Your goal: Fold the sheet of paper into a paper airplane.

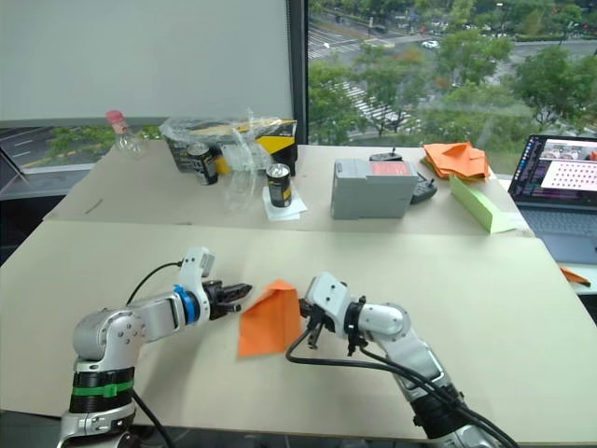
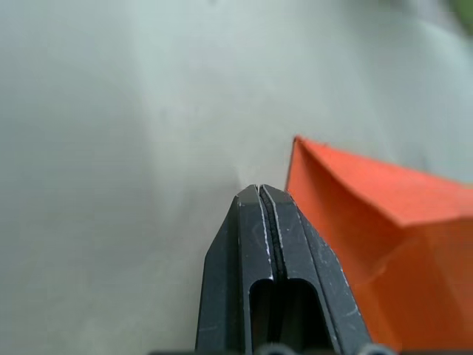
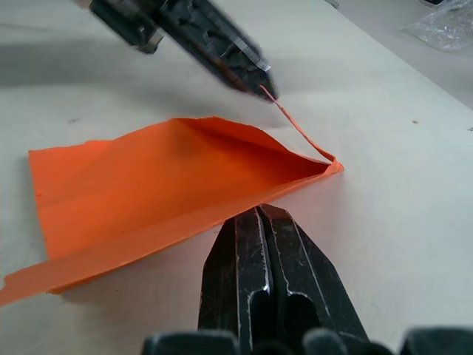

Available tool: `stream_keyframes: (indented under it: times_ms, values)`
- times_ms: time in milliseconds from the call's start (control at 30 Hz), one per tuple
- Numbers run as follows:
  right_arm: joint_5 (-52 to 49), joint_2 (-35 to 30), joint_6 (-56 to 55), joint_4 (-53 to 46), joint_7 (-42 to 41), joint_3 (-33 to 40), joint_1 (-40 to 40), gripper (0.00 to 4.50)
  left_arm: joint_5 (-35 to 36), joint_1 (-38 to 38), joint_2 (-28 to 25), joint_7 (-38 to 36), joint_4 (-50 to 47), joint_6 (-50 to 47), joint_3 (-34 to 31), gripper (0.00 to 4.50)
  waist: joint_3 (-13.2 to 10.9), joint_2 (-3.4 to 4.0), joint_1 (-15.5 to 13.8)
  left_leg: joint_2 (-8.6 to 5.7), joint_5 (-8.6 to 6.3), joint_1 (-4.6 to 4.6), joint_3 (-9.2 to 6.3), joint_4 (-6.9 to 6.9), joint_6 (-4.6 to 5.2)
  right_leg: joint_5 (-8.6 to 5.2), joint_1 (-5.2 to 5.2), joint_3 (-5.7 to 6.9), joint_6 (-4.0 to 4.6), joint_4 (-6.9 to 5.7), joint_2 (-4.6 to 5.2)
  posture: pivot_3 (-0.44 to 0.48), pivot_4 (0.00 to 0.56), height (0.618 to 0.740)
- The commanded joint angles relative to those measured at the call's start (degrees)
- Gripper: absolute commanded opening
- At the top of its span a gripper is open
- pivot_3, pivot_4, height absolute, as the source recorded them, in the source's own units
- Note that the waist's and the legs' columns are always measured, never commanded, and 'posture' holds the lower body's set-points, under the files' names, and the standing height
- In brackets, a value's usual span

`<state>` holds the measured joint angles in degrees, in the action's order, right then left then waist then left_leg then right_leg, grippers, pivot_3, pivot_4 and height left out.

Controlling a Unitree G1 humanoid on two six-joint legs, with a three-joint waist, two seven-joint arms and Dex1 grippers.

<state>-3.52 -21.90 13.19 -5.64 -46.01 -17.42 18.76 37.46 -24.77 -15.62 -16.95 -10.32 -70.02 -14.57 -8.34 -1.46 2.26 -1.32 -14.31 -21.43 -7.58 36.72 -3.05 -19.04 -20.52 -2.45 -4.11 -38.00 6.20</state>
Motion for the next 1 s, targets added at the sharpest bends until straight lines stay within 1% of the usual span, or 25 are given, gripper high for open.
stream_keyframes:
  times_ms: [33,167,400,733,1000]
  values:
    - [-0.38,-0.21,-0.72,-2.09,-0.17,0.18,-0.03,0.02,1.81,-1.71,0.73,0.91,-1.34,0.77,-2.72,0.0,0.0,0.0,0.13,0.0,0.0,0.0,0.0,0.0,0.0,0.0,0.0,0.0,0.0,0.0,0.0,0.0,0.15,0.74]
    - [-0.43,-0.23,-0.69,-2.1,-0.29,0.08,0.02,0.02,2.88,-2.01,0.97,0.9,-2.27,0.28,-2.77,0.0,0.0,0.0,0.27,0.01,0.0,-0.01,0.01,-0.01,0.0,0.0,-0.04,0.0,0.0,-0.02,0.0,0.0,0.15,0.74]
    - [-0.41,-0.18,-0.77,-2.18,-0.36,0.01,0.19,0.02,3.58,-0.75,0.92,0.0,-3.66,-0.35,0.45,0.0,0.0,0.0,0.17,0.0,0.0,-0.05,0.01,0.0,0.0,0.0,-0.05,0.0,0.0,0.0,0.0,0.0,0.15,0.74]
    - [-0.47,0.22,-0.38,-3.23,-0.11,-0.19,0.37,0.02,1.93,0.29,-1.02,-1.96,-0.5,1.74,5.28,0.0,0.0,0.0,0.19,0.0,0.0,-0.05,0.0,0.0,0.0,0.0,-0.08,0.0,0.0,-0.01,0.0,0.0,0.15,0.74]
    - [-0.19,0.18,-0.87,-3.88,-0.21,-0.55,0.46,0.02,0.72,0.24,-0.99,-2.93,1.0,3.07,7.18,0.0,0.0,0.0,0.15,0.0,0.0,-0.07,0.0,0.0,0.0,0.0,-0.08,0.0,0.0,-0.01,0.0,0.0,0.15,0.74]
